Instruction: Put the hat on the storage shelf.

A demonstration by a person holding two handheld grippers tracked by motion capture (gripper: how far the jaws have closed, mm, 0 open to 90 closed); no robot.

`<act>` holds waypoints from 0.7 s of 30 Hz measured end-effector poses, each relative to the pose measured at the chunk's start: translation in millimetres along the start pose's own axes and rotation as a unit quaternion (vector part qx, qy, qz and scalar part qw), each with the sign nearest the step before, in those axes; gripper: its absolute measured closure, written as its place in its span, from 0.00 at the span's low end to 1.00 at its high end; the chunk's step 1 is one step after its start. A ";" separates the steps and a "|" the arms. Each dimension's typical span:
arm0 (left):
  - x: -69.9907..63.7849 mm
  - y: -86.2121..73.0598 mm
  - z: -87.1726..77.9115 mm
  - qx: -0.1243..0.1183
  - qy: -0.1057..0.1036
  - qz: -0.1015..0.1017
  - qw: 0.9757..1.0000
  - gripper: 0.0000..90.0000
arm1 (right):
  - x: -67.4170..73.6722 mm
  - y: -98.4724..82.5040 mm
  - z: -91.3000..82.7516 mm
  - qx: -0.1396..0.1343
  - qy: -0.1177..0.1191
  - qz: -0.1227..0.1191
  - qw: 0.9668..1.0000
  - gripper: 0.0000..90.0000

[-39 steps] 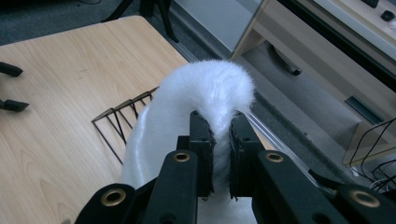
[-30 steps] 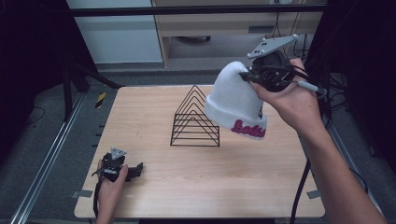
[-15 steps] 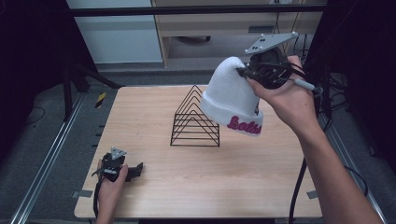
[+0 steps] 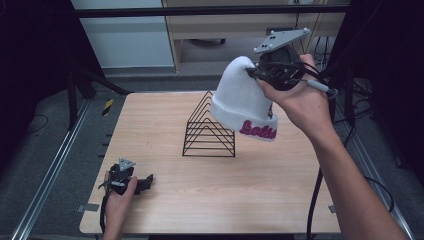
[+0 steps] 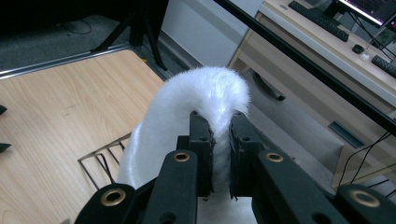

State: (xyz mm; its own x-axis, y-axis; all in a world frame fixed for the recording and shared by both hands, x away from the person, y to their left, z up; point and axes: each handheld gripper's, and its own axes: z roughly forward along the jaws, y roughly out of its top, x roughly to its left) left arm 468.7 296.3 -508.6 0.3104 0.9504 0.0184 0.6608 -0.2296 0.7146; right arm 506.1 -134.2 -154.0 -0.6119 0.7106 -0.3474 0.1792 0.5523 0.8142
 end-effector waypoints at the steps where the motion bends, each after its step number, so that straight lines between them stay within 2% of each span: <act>1: 0.0 0.0 0.0 0.000 0.000 0.000 1.000 0.00 | 0.8 2.0 0.8 -0.002 0.000 0.000 1.000 0.92; 21: -0.2 0.4 0.3 0.001 0.000 -0.001 1.000 0.00 | 6.7 21.1 16.2 -0.006 0.013 -0.013 1.000 0.92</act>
State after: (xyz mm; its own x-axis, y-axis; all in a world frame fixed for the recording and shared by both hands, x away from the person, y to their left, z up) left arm 469.2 296.0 -508.5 0.3091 0.9509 0.0181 0.6623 -0.2289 0.7134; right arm 518.3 -110.7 -146.6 -0.6366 0.6836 -0.3570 0.1528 0.5655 0.8105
